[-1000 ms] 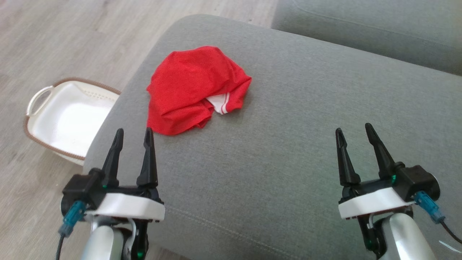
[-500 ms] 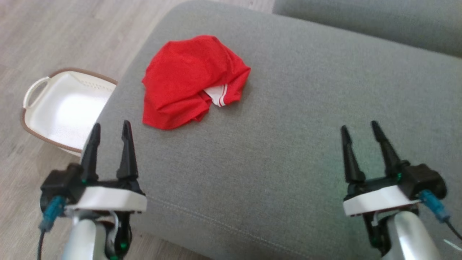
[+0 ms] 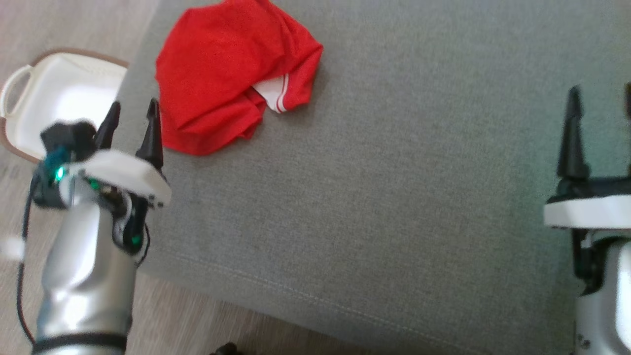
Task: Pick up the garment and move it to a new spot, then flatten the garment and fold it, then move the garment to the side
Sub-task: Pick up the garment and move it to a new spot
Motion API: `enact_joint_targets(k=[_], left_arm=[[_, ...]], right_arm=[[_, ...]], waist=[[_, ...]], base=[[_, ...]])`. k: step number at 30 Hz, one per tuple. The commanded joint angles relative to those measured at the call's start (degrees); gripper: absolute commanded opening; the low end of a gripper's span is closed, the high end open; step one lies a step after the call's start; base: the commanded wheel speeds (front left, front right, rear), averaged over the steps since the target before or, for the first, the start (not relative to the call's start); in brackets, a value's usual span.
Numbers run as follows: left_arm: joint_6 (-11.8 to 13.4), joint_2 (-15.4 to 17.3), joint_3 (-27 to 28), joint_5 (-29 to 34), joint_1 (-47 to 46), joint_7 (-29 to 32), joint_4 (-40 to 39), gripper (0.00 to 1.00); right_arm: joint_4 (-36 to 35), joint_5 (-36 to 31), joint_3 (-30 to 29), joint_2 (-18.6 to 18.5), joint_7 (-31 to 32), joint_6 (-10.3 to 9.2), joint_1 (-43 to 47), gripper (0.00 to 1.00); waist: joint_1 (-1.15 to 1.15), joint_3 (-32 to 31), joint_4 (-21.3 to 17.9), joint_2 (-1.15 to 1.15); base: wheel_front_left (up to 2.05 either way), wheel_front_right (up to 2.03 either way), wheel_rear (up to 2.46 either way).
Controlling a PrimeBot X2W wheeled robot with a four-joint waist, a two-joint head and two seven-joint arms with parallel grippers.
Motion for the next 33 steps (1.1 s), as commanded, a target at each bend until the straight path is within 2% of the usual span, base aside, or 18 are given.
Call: enact_joint_targets(k=[1, 9, 13, 14, 17, 20, 24, 26, 28, 29, 33], left_arm=[[-0.4, 2.7, 1.5, -0.5, -2.7, 0.6, -0.1, 1.0], [-1.3, 5.6, -4.8, -4.9, -13.7, 8.7, 15.8, 1.0], [-1.3, 7.4, -8.2, -7.5, -16.7, 9.5, 20.4, 1.0], [-1.3, 7.9, -9.8, -9.2, -17.6, 9.4, 21.9, 0.0], [-1.3, 8.9, -10.7, -11.3, -18.7, 7.2, 23.4, 0.0], [-1.0, 10.6, -9.7, -11.7, -20.0, 1.9, 25.1, 0.0], [2.6, 12.3, -7.8, -11.1, -21.8, -5.1, 24.1, 0.0], [4.1, 13.4, -7.0, -10.0, -22.2, -5.9, 20.7, 0.0], [5.7, 14.3, -5.4, -8.1, -21.7, -6.0, 13.0, 0.0], [5.7, 14.3, -5.4, -8.1, -21.7, -6.0, 13.0, 0.0], [7.2, 14.8, -3.9, -3.4, -18.0, -6.0, -1.0, 0.0]], right_arm=[[-2.9, -0.6, 1.0, -0.1, 0.4, 0.2, -1.9, 1.0], [-8.7, -2.4, 1.2, -0.1, 3.9, 0.2, -2.5, 1.0], [-9.7, -2.3, 1.7, -0.1, 4.3, 0.2, -2.5, 1.0], [-9.9, -2.1, 1.6, -0.1, 4.2, 0.2, -2.5, 1.0], [-9.7, -1.7, 1.2, -0.1, 3.9, 0.2, -2.4, 1.0], [-8.7, -1.0, 1.1, -0.1, 3.1, 0.2, -2.5, 1.0], [-6.8, 0.6, 1.4, -0.1, 1.6, 0.2, -2.7, 1.0], [-5.7, 1.4, 1.4, -0.1, 0.8, 0.2, -2.8, 1.0], [-4.6, 2.3, 1.4, -0.1, 0.0, 0.2, -2.7, 1.0], [-4.6, 2.3, 1.4, -0.1, 0.0, 0.2, -2.7, 1.0], [-2.2, 4.1, 1.5, -0.1, -1.7, 0.2, -2.6, 1.0]], waist=[[-0.02, 2.1, -0.5, 0.0], [-0.02, 6.8, -2.3, 0.0], [-0.02, 8.3, -3.6, 0.0], [-0.02, 8.6, -4.2, 0.0], [-0.02, 8.4, -4.9, 0.0], [-0.02, 7.4, -5.7, 0.0], [-0.02, 4.9, -6.8, 0.0], [-0.02, 3.5, -7.5, 0.0], [-0.02, 2.1, -8.3, 0.0], [-0.02, 2.1, -8.3, 0.0], [-0.02, -0.7, -10.2, 0.0]], base=[[0.0, 0.0, 0.0], [0.0, 0.0, 0.0], [0.0, 0.0, 0.0], [0.0, 0.0, 0.0], [0.0, 0.0, 0.0], [0.0, 0.0, 0.0], [0.0, 0.0, 0.0], [0.0, 0.0, 0.0], [0.0, 0.0, 0.0], [0.0, 0.0, 0.0], [0.0, 0.0, 0.0]])
